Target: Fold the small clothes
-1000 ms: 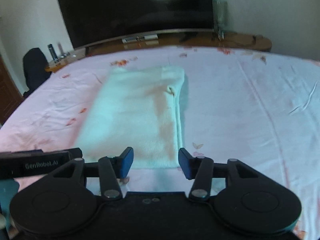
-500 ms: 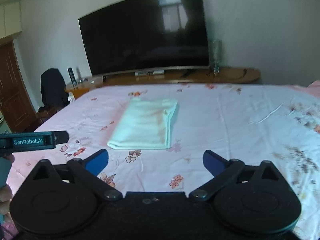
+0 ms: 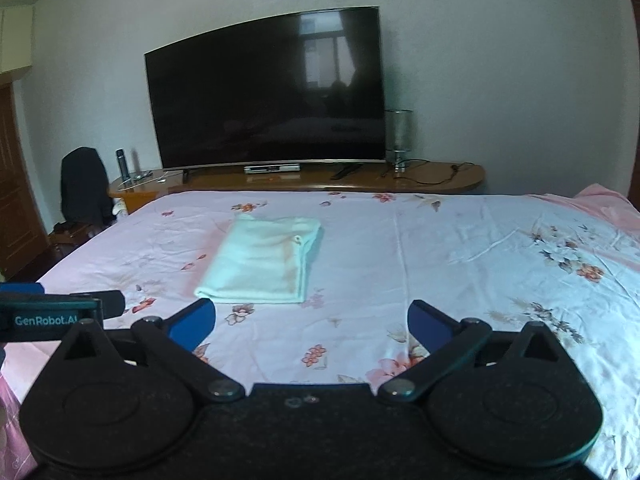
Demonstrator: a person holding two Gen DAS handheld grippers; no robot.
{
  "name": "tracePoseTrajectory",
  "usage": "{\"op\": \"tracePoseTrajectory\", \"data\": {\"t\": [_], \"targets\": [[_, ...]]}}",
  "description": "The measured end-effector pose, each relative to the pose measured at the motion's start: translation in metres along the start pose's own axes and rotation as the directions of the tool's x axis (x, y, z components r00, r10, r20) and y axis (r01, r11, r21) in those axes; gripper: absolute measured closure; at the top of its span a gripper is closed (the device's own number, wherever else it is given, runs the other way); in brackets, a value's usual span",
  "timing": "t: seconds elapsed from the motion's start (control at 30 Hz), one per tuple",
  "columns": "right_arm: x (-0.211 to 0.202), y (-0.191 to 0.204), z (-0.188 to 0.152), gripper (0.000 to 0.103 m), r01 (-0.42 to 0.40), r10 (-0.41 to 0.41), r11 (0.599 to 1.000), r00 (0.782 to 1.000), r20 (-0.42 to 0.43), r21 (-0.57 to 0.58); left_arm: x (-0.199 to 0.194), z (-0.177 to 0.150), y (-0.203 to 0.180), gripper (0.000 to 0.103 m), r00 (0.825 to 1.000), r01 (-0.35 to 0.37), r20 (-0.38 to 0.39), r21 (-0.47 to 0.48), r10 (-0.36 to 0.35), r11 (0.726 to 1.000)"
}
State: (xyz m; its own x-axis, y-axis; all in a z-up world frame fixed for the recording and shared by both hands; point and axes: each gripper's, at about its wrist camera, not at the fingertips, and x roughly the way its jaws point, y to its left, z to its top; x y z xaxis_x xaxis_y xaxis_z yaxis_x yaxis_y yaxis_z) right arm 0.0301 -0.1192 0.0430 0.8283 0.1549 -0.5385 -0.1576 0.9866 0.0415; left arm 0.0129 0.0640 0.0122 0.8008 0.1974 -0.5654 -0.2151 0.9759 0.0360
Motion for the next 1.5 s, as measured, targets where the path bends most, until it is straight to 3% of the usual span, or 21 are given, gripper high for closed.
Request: {"op": "tracePoseTrajectory", "data": {"t": [0.4,1.5], "targets": [[0.004,-0.004,-0.003,0.001,0.040,-0.040,0.999,0.999,0.004,0.010,0.001,-0.003,-0.002,0.000,0.999,-0.046,-0.004,-0.004,0.046,0.999],[0.015,-0.006,-0.004,0.001,0.035,-0.035,0.999,0.999,-0.003,0.001,0.006,0.002,-0.002,0.000,0.999,-0.051,-0.006,-0.003,0.051,0.999]]}}
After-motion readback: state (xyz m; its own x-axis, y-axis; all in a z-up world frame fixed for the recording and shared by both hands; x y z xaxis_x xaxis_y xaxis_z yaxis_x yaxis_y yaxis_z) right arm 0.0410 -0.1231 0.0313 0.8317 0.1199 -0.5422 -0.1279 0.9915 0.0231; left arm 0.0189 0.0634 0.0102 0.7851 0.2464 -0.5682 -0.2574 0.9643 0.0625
